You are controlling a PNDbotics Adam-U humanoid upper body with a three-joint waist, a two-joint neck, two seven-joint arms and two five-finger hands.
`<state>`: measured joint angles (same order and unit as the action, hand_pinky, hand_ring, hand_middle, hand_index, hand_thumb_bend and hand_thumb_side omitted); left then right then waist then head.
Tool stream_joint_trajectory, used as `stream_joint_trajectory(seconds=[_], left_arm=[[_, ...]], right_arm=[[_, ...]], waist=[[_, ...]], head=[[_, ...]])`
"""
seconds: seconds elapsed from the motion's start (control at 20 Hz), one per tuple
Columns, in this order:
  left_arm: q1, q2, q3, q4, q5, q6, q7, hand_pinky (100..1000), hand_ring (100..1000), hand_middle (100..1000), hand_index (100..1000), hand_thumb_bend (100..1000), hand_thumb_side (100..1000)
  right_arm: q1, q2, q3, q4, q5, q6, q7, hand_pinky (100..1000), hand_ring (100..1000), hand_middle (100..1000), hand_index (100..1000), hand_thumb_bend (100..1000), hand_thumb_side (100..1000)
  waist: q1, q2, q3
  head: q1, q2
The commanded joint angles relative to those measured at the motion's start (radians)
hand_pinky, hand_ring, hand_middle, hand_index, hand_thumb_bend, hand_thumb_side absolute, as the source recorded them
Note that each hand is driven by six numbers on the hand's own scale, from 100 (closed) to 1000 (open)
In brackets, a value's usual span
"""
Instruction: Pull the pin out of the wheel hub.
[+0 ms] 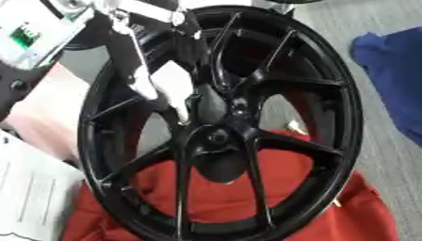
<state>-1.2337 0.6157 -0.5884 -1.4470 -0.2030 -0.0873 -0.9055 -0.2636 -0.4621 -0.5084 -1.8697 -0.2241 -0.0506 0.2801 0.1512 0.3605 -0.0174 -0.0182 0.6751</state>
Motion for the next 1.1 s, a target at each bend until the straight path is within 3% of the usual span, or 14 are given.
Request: stream_joint_trajectory(seconds=[0.05,0.4,0.6,0.85,1.1], left_arm=[[-0.012,0.037,0.006,-0.005,-0.005,-0.005,-0.001,779,694,633,787,597,130],[-0.01,0.041,0.007,-0.003,0.004,-0.006,-0.001,759,655,564,720,484,100],[-0.009,0.037,0.018,0.0,0.05,0.012,-0.001,711,578,447,536,339,100],[-0.012,0.047,0.039,-0.017,0.08,0.031,-0.001,695,555,410,439,299,100],[-0.015,0.098,0.116,-0.084,0.103,0.056,0.051,684,537,385,411,308,100]], right_arm=[[-0.006,-0.021,0.0,-0.008,0.001,-0.004,0.006,869,645,638,780,100,578],[-0.006,-0.02,0.0,-0.006,0.002,-0.005,0.005,870,646,638,781,100,578],[-0.007,-0.02,-0.001,-0.006,0.002,-0.003,0.002,870,646,639,782,100,579],[-0.008,-0.02,-0.001,-0.006,0.001,0.0,0.001,871,647,639,782,100,579],[-0.005,-0.021,-0.001,-0.007,0.003,0.002,0.002,871,647,640,782,100,579]], waist=[[-0.012,-0.016,0.002],[-0.013,-0.016,0.004],[-0.013,-0.016,0.003],[-0.013,-0.016,0.002],[-0.013,-0.019,0.007]], head=[[0.005,-0.008],[0.007,-0.009],[0.007,-0.009],[0.007,-0.006],[0.004,-0.003]])
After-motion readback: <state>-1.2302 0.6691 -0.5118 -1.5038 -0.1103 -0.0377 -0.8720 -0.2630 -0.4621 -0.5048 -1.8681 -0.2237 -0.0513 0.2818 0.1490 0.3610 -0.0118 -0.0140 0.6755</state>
